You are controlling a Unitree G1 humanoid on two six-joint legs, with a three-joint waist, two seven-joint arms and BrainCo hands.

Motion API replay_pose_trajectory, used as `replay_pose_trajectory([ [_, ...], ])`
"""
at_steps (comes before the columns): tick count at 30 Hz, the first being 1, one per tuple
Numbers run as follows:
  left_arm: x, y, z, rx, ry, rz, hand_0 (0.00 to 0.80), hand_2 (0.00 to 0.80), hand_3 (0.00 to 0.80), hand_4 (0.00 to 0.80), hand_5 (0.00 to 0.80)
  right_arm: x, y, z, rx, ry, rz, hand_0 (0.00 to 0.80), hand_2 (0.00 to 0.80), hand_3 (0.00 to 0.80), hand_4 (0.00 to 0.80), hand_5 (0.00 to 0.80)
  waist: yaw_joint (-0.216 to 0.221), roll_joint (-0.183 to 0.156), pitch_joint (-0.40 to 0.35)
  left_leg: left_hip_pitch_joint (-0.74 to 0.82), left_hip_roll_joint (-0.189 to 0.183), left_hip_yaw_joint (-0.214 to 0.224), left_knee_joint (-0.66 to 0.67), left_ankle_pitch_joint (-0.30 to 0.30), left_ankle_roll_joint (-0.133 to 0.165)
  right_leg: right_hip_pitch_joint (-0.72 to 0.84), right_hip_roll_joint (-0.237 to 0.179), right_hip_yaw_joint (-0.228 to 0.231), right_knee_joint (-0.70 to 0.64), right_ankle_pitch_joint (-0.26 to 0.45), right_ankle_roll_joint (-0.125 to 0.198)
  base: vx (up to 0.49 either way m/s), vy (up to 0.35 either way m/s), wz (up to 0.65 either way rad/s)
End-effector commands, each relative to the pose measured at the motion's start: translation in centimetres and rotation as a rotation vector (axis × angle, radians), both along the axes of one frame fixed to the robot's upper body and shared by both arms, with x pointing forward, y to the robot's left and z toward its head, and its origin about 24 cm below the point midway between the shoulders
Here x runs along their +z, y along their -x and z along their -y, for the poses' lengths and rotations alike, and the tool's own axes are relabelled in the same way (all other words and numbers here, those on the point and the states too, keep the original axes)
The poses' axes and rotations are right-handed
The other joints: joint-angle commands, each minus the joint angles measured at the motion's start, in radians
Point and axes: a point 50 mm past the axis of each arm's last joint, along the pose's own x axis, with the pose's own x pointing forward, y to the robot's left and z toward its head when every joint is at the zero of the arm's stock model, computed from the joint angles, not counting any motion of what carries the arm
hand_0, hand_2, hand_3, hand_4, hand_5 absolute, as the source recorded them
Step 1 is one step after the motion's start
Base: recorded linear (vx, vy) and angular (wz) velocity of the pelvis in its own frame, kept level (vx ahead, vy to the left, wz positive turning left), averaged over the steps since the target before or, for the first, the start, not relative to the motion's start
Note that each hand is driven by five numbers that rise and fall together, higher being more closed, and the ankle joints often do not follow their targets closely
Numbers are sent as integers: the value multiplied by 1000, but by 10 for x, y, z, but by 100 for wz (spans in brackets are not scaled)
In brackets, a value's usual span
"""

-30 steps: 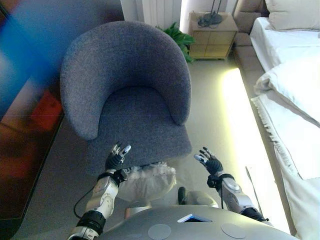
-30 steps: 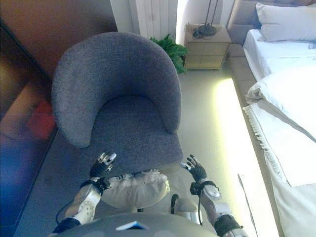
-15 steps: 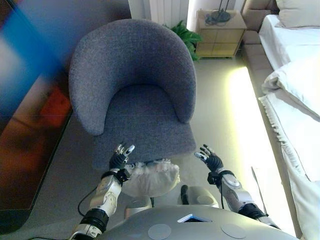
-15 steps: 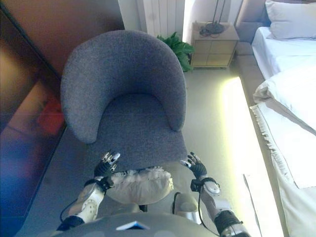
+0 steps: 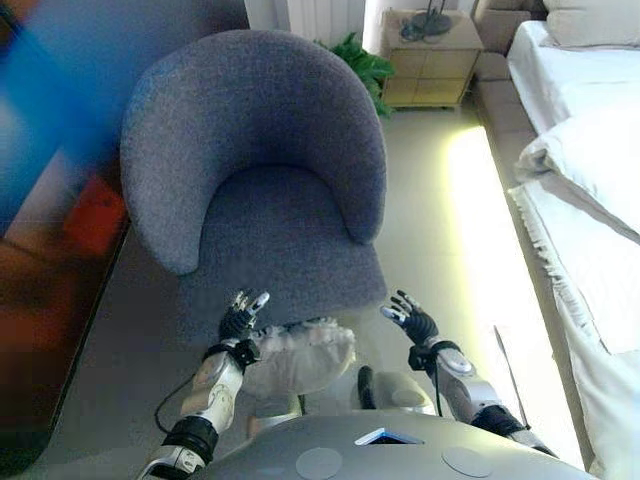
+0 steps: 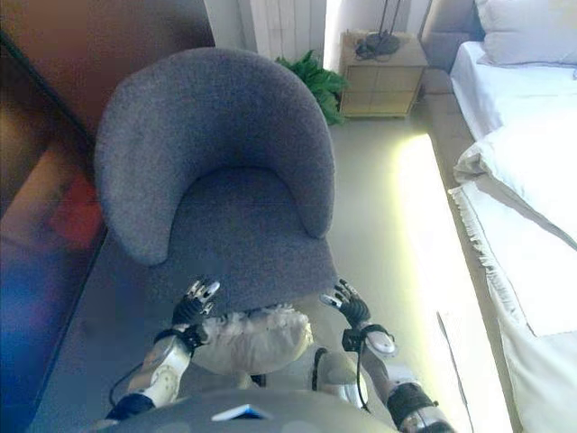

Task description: Pick up the cushion and take it to the sofa

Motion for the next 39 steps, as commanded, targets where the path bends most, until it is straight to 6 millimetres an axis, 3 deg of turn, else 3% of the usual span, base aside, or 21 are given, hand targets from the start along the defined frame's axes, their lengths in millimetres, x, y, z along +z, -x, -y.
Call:
replay_pose_trajectory([
  [1, 22, -21, -4, 11, 3, 139, 0, 0, 0, 0, 0, 16, -15, -11, 31, -33, 97, 0, 0, 0, 0, 0, -4, -56, -2, -42, 65, 5, 66, 168, 4, 112, 5, 23, -157, 143, 8, 133, 189, 7],
  [4, 23, -23, -1, 35, 20, 140, 0, 0, 0, 0, 0, 15, -14, -6, 45, -12, 88, 0, 0, 0, 0, 0, -7, -59, -21, -34, 178, -57, 22, 302, -30, 120, -8, 42, -158, 134, 6, 121, 259, -7],
  [8, 24, -25, 5, 36, 37, 145, 0, 0, 0, 0, 0, 18, -16, -1, 53, -3, 98, 0, 0, 0, 0, 0, -16, -49, -30, -15, 243, -84, -38, 350, -52, 119, -41, 40, -132, 109, 16, 110, 334, -24],
  [10, 24, -28, 8, 29, 59, 150, 0, 0, 0, 0, 0, 19, -17, 3, 50, 13, 109, 0, 0, 0, 0, 0, -20, -26, -25, -19, 238, -83, -68, 334, -65, 117, -65, 36, -112, 92, 27, 74, 413, 6],
  [12, 26, -31, 11, 11, 75, 158, 0, 0, 0, 0, 0, 21, -18, 8, 32, 19, 124, 0, 0, 0, 0, 0, -24, 2, -16, -20, 211, -52, -97, 268, -74, 111, -95, 30, -77, 71, 49, 52, 397, 19],
  [14, 26, -37, 12, -50, 76, 155, 0, 0, 0, 0, 0, 20, -14, 16, -29, 21, 135, 0, 0, 0, 0, 0, -51, 22, -12, -17, 196, 79, -96, 194, -72, 114, -142, -13, -41, 55, 76, 43, 443, 46],
  [16, 24, -35, 8, -60, 44, 146, 0, 0, 0, 0, 0, 19, -15, 13, -59, -3, 130, 0, 0, 0, 0, 0, -44, 26, -12, -19, 129, 29, -81, 149, -47, 97, -191, -26, 7, 84, 107, 92, 367, 89],
  [18, 24, -33, 0, -40, 25, 153, 0, 0, 0, 0, 0, 21, -16, 7, -58, -39, 132, 0, 0, 0, 0, 0, -41, 25, -12, 0, 86, 18, -90, 135, -27, 89, -225, -18, 23, 146, 125, 103, 256, 4],
  [24, 18, -27, -14, -40, -41, 119, 0, 0, 0, 0, 0, 17, -20, 3, -66, -54, 119, 0, 0, 0, 0, 0, -9, 22, -13, 8, 19, 4, -89, 87, 34, 63, -251, -19, 118, 227, 129, 77, 123, -46],
  [26, 17, -23, -18, -31, -46, 100, 0, 0, 0, 0, 0, 15, -18, -1, -46, -57, 106, 0, 0, 0, 0, 0, -6, 20, -8, 30, 19, -2, -102, 81, 40, 32, -232, -11, 127, 240, 129, 59, -39, -12],
  [29, 16, -20, -22, 4, -57, 93, 0, 0, 0, 0, 0, 15, -20, -10, 3, -70, 100, 0, 0, 0, 0, 0, -1, 3, 2, 40, 35, 14, -111, 80, 17, 34, -217, -21, -47, 233, 136, 56, -180, -24],
  [32, 16, -20, -26, 37, -58, 96, 0, 0, 0, 0, 0, 15, -25, -9, 38, -71, 92, 0, 0, 0, 0, 0, 1, -11, 11, 50, 75, 34, -120, 78, -4, 40, -206, 2, -180, 245, 161, 62, -261, -29],
  [33, 14, -17, -27, 47, -50, 86, 0, 0, 0, 0, 0, 15, -26, -9, 51, -68, 86, 0, 0, 0, 0, 0, 6, -14, 8, 54, 95, 44, -126, 89, -10, 54, -198, -10, -185, 237, 162, 59, -252, -7],
  [36, 11, -11, -27, 41, -42, 80, 0, 0, 0, 0, 0, 15, -24, -11, 56, -75, 73, 0, 0, 0, 0, 0, 12, -24, -1, 47, 149, 66, -110, 118, -41, 86, -166, -24, -178, 204, 137, 88, -205, 1],
  [39, 7, -8, -22, 24, -44, 76, 0, 0, 0, 0, 0, 12, -21, -8, 70, -43, 58, 0, 0, 0, 0, 0, 14, -34, -5, 17, 166, 48, -38, 114, -50, 101, -140, -29, -184, 189, 105, 64, -152, 10],
])
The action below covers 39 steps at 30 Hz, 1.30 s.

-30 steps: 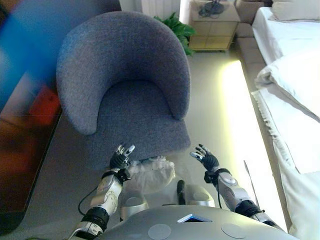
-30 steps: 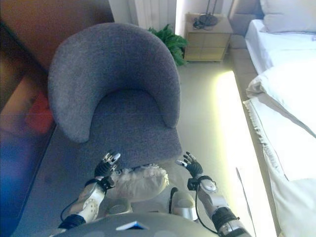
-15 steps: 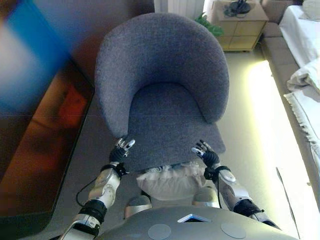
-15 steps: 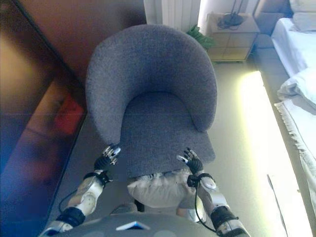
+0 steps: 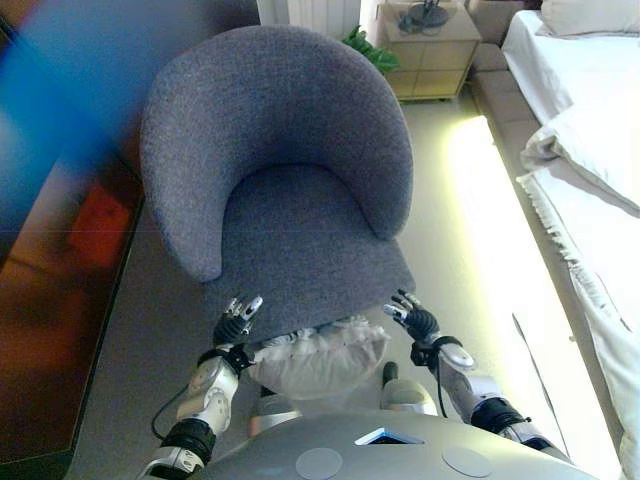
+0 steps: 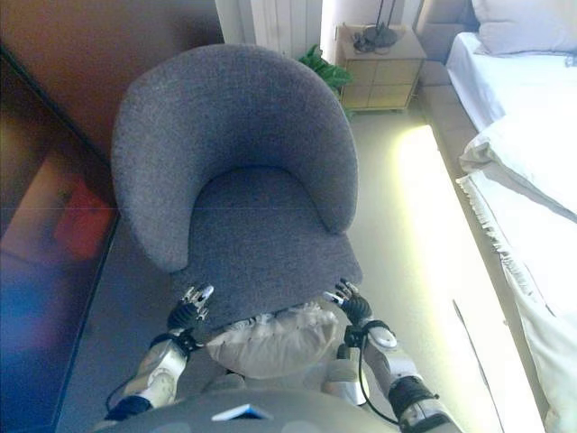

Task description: Pick up the cushion and take it to the sofa

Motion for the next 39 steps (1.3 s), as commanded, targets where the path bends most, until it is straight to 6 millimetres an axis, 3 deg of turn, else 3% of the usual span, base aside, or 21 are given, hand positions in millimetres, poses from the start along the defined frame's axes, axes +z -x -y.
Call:
replay_pose_trajectory([
  [1, 17, -18, -15, -30, -73, 113, 0, 0, 0, 0, 0, 16, -21, -15, 70, -12, 100, 0, 0, 0, 0, 0, 15, -59, 4, -82, -10, -9, 113, 56, 40, -48, -31, 24, 102, 11, -46, 32, -67, 2],
  [3, 15, -20, -12, -59, -68, 107, 0, 0, 0, 0, 0, 15, -21, -7, 54, -1, 102, 0, 0, 0, 0, 0, 12, -51, 9, -109, -29, 16, 168, 59, 40, -37, -24, 11, 96, 7, -56, 26, -4, 8],
  [5, 13, -25, -9, -85, -68, 101, 0, 0, 0, 0, 0, 17, -25, 1, 39, 41, 127, 0, 0, 0, 0, 0, 19, -33, 18, -143, -77, 6, 151, 48, 50, -44, -32, -2, 119, -10, -48, 11, 81, 32],
  [7, 12, -29, -7, -91, -74, 102, 0, 0, 0, 0, 0, 20, -31, 5, 53, 98, 162, 0, 0, 0, 0, 0, 18, -19, 23, -134, -94, -12, 124, 41, 59, -59, -40, -2, 141, -20, -47, 15, 127, 31],
  [9, 12, -33, -3, -114, -104, 100, 0, 0, 0, 0, 0, 21, -34, 8, 39, 126, 178, 0, 0, 0, 0, 0, 11, -7, 25, -116, -95, 10, 96, 46, 63, -58, -48, -14, 154, -27, -43, 74, 118, 2],
  [13, 17, -40, 1, -145, -141, 148, 0, 0, 0, 0, 0, 25, -37, 14, 9, 158, 210, 0, 0, 0, 0, 0, 11, 1, 49, -160, -124, -12, 150, 20, 80, -92, -69, -8, 207, -45, -42, 25, 62, 3],
  [15, 23, -52, 4, -163, -167, 182, 0, 0, 0, 0, 0, 29, -46, 17, -16, 162, 238, 0, 0, 0, 0, 0, 16, 6, 80, -208, -125, -17, 209, 7, 83, -143, -81, -4, 280, -64, -42, -145, 43, 4],
  [17, 34, -71, 5, -153, -184, 230, 0, 0, 0, 0, 0, 36, -60, 20, -32, 169, 273, 0, 0, 0, 0, 0, 12, 2, 130, -292, -117, -34, 300, -16, 82, -213, -92, 39, 332, -70, -46, -301, -28, 6],
  [22, 67, -114, 5, -100, -211, 372, 0, 0, 0, 0, 0, 68, -106, 9, -4, 192, 392, 0, 0, 0, 0, 0, 21, -10, 240, -482, -92, -43, 449, -37, 63, -383, -99, 39, 468, -89, -58, -271, -37, 8],
  [30, 76, -121, -22, 2, -230, 392, 0, 0, 0, 0, 0, 72, -114, 13, -33, 200, 404, 0, 0, 0, 0, 0, 42, -26, 274, -694, -90, -74, 656, -122, 81, -603, -81, 63, 697, -169, -81, -86, -33, -3],
  [39, 65, -115, -27, -1, -236, 323, 0, 0, 0, 0, 0, 65, -113, 23, -35, 200, 353, 0, 0, 0, 0, 0, 59, -21, 257, -844, -88, -100, 850, -224, 77, -762, -77, 85, 896, -250, -86, 21, -17, 5],
])
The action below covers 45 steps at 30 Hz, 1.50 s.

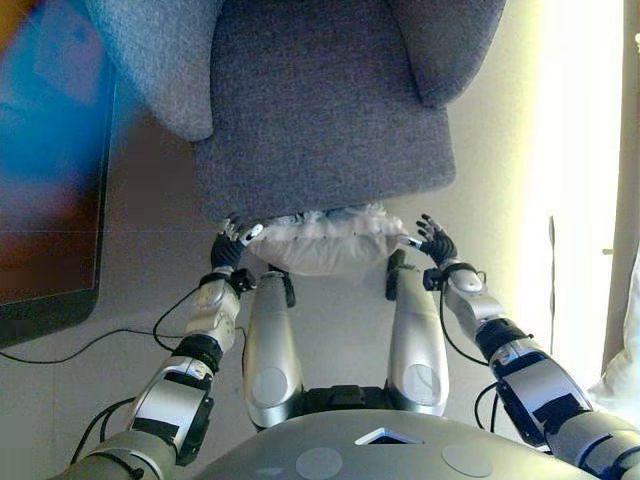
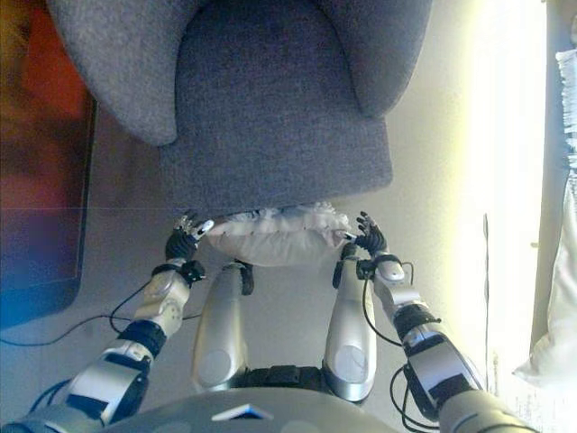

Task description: Pick up the cushion and take it to the sofa

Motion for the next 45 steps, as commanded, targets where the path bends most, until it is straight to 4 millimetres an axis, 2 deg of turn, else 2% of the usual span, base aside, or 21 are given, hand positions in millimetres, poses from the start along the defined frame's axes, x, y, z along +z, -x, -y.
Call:
replay_pose_trajectory([
  [1, 0, 4, -11, 14, -14, 1, 0, 0, 0, 0, 0, -2, 5, 0, -14, -47, 35, 0, 0, 0, 0, 0, 30, -19, -57, -90, -38, 15, 116, -47, 91, -13, 19, 20, 52, 14, -63, 0, 0, 0],
  [5, -6, 9, -11, 22, -19, -38, 0, 0, 0, 0, 0, -3, 5, -2, 4, -34, 25, 0, 0, 0, 0, 0, 32, -11, -63, -124, -36, 15, 144, -52, 93, -51, 15, 26, 80, 13, -61, 13, 39, 4],
  [9, -8, 14, -17, 45, 8, -28, 0, 0, 0, 0, 0, -1, 5, 7, -18, -36, 32, 0, 0, 0, 0, 0, 30, 3, -65, -156, -28, 20, 186, -70, 98, -87, 4, 23, 129, -10, -68, 25, 66, 2],
  [12, -5, 12, -12, 40, 10, -12, 0, 0, 0, 0, 0, 1, 6, 9, -39, -43, 45, 0, 0, 0, 0, 0, 34, 10, -60, -175, -34, 22, 207, -82, 101, -106, -8, 17, 141, -9, -65, -2, 11, 1],
  [17, -12, 18, -13, 85, 31, -32, 0, 0, 0, 0, 0, 10, -3, 13, -37, -29, 85, 0, 0, 0, 0, 0, 26, 26, -25, -188, -43, 19, 200, -78, 93, -132, -11, 24, 148, 1, -60, -14, 61, 7],
  [22, -11, 17, -20, 124, 3, -40, 0, 0, 0, 0, 0, 23, -12, 21, -48, -14, 132, 0, 0, 0, 0, 0, 19, 33, 31, -230, -53, 21, 196, -65, 104, -183, -3, 24, 158, 14, -60, -74, 16, 6],
  [26, -3, 7, -20, 102, -65, -29, 0, 0, 0, 0, 0, 32, -18, 27, -52, 41, 152, 0, 0, 0, 0, 0, 12, 35, 64, -280, -60, 17, 212, -57, 113, -236, 3, 25, 179, 22, -64, -81, -3, 1],
  [33, 10, -13, -28, 173, -102, -36, 0, 0, 0, 0, 0, 53, -37, 38, -123, 126, 181, 0, 0, 0, 0, 0, 1, 33, 101, -371, -71, 16, 245, -41, 124, -325, 22, 27, 221, 25, -71, -75, -18, 0],
  [39, 35, -38, -14, 97, -104, 75, 0, 0, 0, 0, 0, 76, -55, 39, -146, 164, 221, 0, 0, 0, 0, 0, 0, 31, 108, -475, -82, 13, 306, -43, 133, -428, 40, 38, 280, 24, -77, -48, -33, 0],
  [45, 57, -55, -3, 36, -111, 151, 0, 0, 0, 0, 0, 93, -66, 39, -166, 165, 261, 0, 0, 0, 0, 0, -5, 34, 108, -540, -87, 18, 332, -44, 136, -490, 46, 45, 301, 27, -77, 0, 0, 0],
])
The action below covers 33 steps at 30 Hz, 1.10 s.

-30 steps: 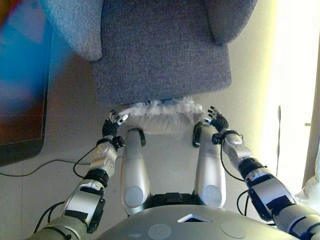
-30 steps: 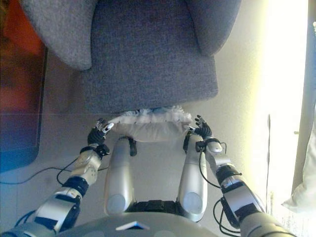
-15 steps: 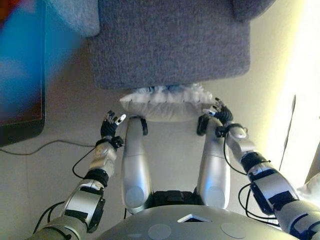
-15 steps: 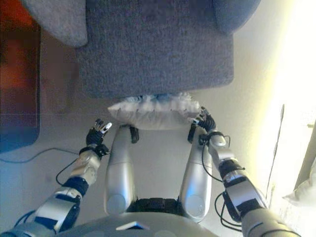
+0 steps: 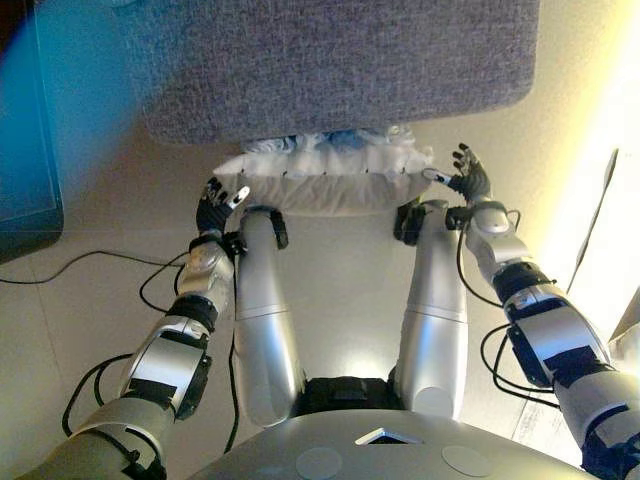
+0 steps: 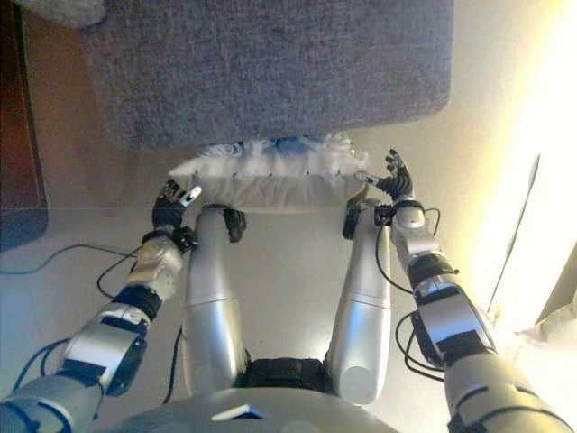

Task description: Pick up the cushion and take it to the sofa

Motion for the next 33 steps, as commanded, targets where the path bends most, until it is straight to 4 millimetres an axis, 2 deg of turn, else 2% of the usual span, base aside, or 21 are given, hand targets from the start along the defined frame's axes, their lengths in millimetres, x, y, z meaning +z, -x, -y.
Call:
replay_pose_trajectory([
  [1, 8, -3, 0, -28, -42, 44, 0, 0, 0, 0, 0, 4, 2, 12, -34, 22, 2, 0, 0, 0, 0, 0, -23, 15, -5, -29, -60, 113, 26, -6, 137, 6, 29, -4, -22, 89, -64, 0, 0, 0],
  [5, 15, -9, -4, -48, -44, 45, 0, 0, 0, 0, 0, 12, -3, 10, 35, 68, -3, 0, 0, 0, 0, 0, -25, 17, -5, -62, -60, 118, 49, -13, 135, -25, 31, 0, -9, 87, -66, 0, 0, 0],
  [10, 18, -13, -19, -34, -22, 8, 0, 0, 0, 0, 0, 22, -9, 7, 188, 328, -50, 0, 0, 0, 0, 0, -27, 13, -5, -88, -60, 122, 55, -18, 134, -53, 30, 0, -6, 83, -70, 0, 0, 0],
  [18, 0, 2, -34, 50, 41, -37, 0, 0, 0, 0, 0, 14, -3, 16, 175, 398, -74, 0, 0, 0, 0, 0, -19, 8, -5, -101, -66, 117, 40, -20, 127, -67, 32, -5, -22, 82, -73, 30, -6, 1],
  [24, -4, 7, -31, 6, 21, -32, 0, 0, 0, 0, 0, 9, 3, 25, 182, 443, -104, 0, 0, 0, 0, 0, -15, 3, -5, -115, -68, 113, 52, -24, 126, -79, 33, -8, -14, 79, -74, 45, -15, 1],
  [33, 12, -6, -9, -123, -29, 46, 0, 0, 0, 0, 0, 7, -1, 18, 273, 587, -213, 0, 0, 0, 0, 0, -6, 6, -5, -134, -76, 114, 49, -22, 126, -98, 32, -15, -12, 76, -78, 31, -8, 1],
])
